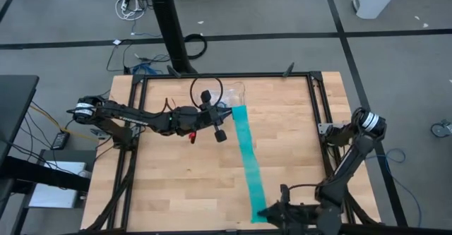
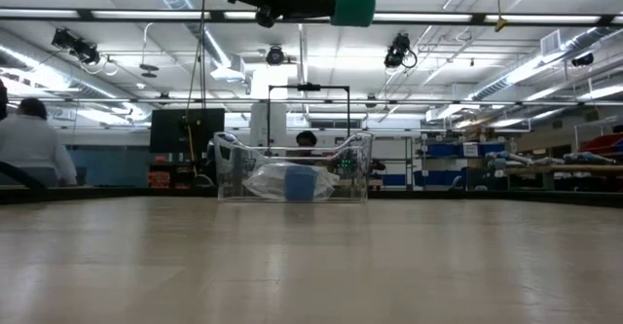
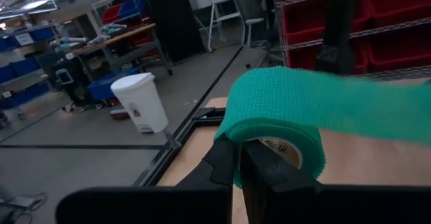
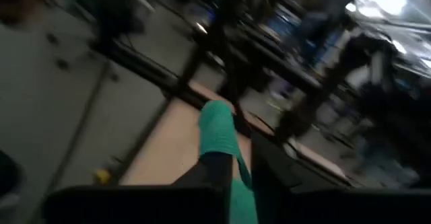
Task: Roll bandage
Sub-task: Roll the green bandage
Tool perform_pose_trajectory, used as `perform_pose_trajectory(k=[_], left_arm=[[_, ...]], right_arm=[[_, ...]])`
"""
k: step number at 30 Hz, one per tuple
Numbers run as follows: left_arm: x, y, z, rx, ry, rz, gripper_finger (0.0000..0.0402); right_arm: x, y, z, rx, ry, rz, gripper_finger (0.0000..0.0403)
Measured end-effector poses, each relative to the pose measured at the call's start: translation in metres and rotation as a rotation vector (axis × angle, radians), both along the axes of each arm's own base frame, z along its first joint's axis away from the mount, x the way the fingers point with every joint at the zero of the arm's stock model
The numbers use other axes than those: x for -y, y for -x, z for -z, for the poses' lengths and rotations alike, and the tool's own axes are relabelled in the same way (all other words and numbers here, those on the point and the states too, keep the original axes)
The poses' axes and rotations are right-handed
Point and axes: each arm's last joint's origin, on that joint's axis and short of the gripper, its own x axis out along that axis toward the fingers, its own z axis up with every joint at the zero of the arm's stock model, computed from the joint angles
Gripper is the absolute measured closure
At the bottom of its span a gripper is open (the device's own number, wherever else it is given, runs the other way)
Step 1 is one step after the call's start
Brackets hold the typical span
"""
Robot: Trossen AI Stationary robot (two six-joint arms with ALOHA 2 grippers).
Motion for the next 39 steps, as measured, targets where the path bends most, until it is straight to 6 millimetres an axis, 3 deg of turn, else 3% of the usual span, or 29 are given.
perform_pose_trajectory(k=[7,14,19,26,33,39], left_arm=[[0.005,-0.003,-0.009,-0.037,-0.025,0.023,0.0385],[0.008,-0.006,-0.019,-0.020,-0.028,0.044,0.0385],[0.017,-0.006,-0.021,-0.013,-0.021,0.096,0.0385],[0.054,-0.001,-0.021,-0.013,-0.022,0.202,0.0385],[0.082,0.005,-0.021,-0.008,-0.023,0.241,0.0385],[0.097,0.010,-0.021,-0.004,-0.005,0.262,0.0385]], right_arm=[[0.003,-0.002,0.022,-0.080,-0.043,0.097,0.0252],[0.012,0.004,0.044,-0.206,-0.111,0.166,0.0201],[0.021,0.010,0.051,-0.164,-0.119,0.317,0.0202],[0.052,-0.002,0.063,-0.180,-0.196,0.489,0.0229],[0.071,-0.017,0.073,-0.168,-0.229,0.559,0.0237],[0.075,-0.039,0.066,-0.143,-0.244,0.532,0.0237]])
